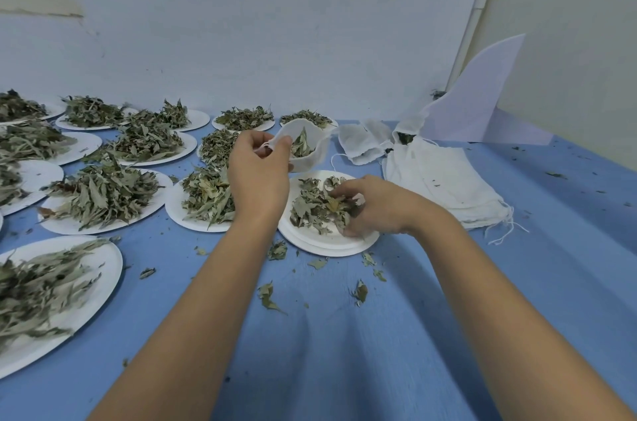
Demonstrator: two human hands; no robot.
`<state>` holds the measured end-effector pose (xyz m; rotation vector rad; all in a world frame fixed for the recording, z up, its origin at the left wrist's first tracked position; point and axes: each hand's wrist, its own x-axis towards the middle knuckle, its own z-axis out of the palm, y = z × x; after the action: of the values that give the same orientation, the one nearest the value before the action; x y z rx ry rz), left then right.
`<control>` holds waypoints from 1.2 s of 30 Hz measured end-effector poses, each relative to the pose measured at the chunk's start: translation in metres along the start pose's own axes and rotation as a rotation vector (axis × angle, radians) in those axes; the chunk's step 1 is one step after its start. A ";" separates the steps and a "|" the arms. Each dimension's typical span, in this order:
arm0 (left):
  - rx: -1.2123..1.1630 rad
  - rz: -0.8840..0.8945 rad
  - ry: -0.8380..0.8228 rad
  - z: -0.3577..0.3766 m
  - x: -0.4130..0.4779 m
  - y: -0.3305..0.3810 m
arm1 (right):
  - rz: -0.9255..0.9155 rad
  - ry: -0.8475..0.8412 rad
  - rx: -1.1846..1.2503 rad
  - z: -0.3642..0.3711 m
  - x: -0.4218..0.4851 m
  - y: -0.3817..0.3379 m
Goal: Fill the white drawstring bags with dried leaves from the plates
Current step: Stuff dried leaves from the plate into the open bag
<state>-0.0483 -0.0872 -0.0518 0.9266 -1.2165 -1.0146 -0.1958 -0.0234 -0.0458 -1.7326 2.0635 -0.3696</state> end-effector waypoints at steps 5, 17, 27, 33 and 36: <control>-0.015 -0.006 0.007 0.000 0.001 -0.002 | -0.044 0.187 0.021 0.006 0.008 0.007; -0.065 0.039 0.083 -0.002 0.005 -0.001 | -0.086 0.285 -0.028 0.008 0.013 0.013; -0.054 0.024 0.074 -0.003 0.005 -0.001 | -0.213 0.068 -0.060 0.007 0.007 0.001; -0.029 0.012 0.077 -0.002 0.003 0.000 | -0.222 0.065 -0.090 0.014 0.010 -0.003; -0.029 0.009 0.074 -0.003 0.003 0.000 | -0.218 0.100 -0.117 0.017 0.012 -0.002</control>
<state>-0.0454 -0.0897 -0.0514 0.9275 -1.1404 -0.9802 -0.1873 -0.0341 -0.0614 -2.0564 2.0048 -0.4153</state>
